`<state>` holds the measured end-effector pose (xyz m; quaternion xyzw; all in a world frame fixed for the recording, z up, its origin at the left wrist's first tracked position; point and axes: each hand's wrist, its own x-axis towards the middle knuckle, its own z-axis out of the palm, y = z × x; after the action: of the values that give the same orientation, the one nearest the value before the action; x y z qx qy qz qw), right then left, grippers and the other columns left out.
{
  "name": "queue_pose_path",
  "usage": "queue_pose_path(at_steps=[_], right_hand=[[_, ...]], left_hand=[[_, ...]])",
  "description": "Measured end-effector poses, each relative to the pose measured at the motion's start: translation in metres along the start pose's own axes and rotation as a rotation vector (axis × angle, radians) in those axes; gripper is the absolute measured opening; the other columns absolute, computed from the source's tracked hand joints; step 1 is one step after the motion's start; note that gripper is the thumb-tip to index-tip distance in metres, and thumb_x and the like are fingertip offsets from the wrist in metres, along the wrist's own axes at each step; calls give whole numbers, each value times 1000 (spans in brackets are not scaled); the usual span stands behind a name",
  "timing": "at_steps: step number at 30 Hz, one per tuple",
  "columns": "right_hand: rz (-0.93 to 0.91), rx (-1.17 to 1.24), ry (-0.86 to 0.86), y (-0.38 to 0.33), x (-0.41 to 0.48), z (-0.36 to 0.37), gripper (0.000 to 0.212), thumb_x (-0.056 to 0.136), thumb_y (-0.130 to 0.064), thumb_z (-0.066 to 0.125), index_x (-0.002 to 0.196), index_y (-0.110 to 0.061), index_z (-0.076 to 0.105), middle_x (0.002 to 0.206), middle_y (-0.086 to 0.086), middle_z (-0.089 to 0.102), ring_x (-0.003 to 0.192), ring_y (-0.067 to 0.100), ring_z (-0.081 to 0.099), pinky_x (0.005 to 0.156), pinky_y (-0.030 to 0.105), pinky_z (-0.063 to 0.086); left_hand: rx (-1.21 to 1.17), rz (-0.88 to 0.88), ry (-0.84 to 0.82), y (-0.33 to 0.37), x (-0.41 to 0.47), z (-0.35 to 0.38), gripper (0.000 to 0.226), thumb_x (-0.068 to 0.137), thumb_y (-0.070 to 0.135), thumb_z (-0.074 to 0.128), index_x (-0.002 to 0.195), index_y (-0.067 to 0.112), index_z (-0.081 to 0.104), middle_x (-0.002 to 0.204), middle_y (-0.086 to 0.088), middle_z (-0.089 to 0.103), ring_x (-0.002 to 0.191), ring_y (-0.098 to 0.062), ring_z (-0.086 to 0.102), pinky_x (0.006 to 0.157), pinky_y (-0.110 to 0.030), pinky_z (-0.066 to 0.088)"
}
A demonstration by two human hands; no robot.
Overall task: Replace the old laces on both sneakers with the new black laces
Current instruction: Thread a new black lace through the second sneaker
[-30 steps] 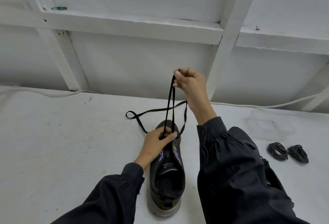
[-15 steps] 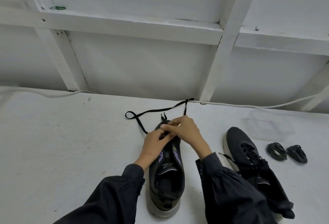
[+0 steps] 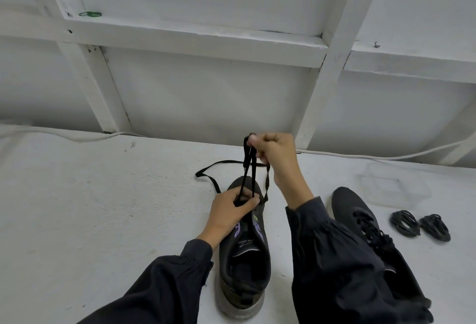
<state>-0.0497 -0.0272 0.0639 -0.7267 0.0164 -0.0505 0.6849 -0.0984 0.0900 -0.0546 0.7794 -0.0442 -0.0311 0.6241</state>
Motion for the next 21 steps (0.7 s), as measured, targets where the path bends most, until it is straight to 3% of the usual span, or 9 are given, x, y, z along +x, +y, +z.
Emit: queue_pose_path(at_steps=[6,11,13,15,18,21], right_hand=[[-159,182,107,-68,49,-5,22,88,2,66,68,-5,68,68,4,67,45,7,48,44,18,39],[-134,218,122,-58,79,-2,15,92,-4,65,77,-4,67,72,8,63,48,8,53,52,19,48],[-89,256,46,-38,87,-2,15,94,0,60,81,-3,64,74,9,61,53,10,59,57,20,54],[8,244,-42,-16,92,-5,12,94,11,53,97,3,62,83,10,59,65,16,64,60,24,58],[212,-173,-127,23,91,-18,38,87,22,47,120,8,57,83,9,58,69,21,60,58,27,59],[411,-669,-346,55,77,-34,25,88,13,55,109,1,62,77,11,61,69,23,60,65,36,57]], left_hand=[[17,-1,12,0,0,-1,9,85,25,74,89,16,74,87,9,75,87,-5,69,85,-22,54],[51,-4,8,-3,2,-1,7,86,29,74,82,24,72,75,16,69,76,0,65,76,-16,48],[65,-3,0,-5,3,0,9,87,33,72,83,25,72,74,14,69,74,-4,64,74,-21,50],[79,1,-10,-7,4,0,23,86,42,69,86,19,70,79,3,72,79,-16,67,79,-35,55],[89,16,-9,-9,4,0,40,85,48,67,81,8,61,80,-9,67,79,-25,64,78,-42,52],[91,18,-2,-6,4,1,35,88,38,69,71,12,53,67,3,60,65,-12,57,66,-30,46]])
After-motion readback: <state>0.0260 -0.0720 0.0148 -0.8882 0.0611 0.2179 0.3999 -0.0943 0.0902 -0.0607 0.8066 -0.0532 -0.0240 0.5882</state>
